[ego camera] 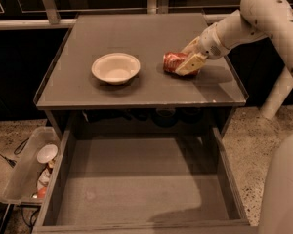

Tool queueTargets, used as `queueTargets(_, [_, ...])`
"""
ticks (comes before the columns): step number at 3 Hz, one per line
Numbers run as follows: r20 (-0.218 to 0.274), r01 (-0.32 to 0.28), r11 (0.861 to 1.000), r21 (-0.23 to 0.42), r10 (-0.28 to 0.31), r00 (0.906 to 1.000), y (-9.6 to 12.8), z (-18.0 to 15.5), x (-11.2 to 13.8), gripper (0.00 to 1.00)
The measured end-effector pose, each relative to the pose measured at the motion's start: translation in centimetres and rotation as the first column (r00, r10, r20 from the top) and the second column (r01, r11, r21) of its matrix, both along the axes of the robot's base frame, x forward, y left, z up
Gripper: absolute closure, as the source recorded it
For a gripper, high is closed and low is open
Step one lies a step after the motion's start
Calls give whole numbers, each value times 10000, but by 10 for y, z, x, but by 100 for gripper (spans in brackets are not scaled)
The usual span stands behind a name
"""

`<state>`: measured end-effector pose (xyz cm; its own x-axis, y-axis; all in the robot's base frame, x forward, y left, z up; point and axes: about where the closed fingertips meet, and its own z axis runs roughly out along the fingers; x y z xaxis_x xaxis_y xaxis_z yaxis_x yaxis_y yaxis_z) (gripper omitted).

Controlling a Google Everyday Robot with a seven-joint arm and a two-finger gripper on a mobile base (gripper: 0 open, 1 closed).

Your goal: Place coke can into top drawer

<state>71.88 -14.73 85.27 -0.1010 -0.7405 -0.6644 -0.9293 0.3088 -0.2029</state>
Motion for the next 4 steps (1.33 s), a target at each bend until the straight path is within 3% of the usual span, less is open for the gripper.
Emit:
queueTargets(1, [52,-248,9995,-210,250,9997,10,6,5,88])
queueTargets(2, [-48,-593,9964,-601,592,9982,19,17,6,100])
queueTargets(4, [-101,-965,9915,-875,960,9953,15,54,-21,100])
